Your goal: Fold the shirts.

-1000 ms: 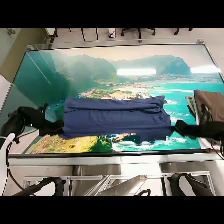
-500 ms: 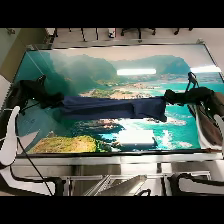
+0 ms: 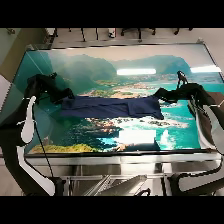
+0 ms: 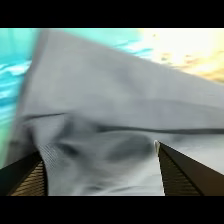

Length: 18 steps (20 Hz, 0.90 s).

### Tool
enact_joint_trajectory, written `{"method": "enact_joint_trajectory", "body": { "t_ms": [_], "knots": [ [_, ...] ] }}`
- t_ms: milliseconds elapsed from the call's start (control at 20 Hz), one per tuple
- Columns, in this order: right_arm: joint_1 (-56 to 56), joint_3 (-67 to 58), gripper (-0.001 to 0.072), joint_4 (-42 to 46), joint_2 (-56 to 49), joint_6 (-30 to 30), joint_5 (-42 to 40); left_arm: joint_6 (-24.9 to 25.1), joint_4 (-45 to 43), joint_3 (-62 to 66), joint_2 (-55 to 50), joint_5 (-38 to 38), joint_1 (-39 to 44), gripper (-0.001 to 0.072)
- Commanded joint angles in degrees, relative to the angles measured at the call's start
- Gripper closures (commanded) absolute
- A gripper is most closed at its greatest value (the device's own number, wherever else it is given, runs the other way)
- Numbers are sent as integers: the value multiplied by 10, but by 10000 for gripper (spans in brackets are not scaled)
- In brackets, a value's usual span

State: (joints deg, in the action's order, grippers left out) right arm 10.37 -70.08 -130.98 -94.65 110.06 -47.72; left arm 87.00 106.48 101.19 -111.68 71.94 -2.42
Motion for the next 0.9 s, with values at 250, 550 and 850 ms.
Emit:
{"method": "enact_joint_trajectory", "body": {
  "t_ms": [250, 550, 850],
  "knots": [
    [52, -33, 4, 2, -41, 41, -196, -1, 2, 182, -21, 152, -4, 11],
    [42, -33, 5, -33, -93, 64, -196, -2, 1, 117, 55, 116, -23, 12],
    [22, -41, 590, -43, -99, 80, -183, -12, 59, 104, 86, 83, -5, 609]
  ]
}}
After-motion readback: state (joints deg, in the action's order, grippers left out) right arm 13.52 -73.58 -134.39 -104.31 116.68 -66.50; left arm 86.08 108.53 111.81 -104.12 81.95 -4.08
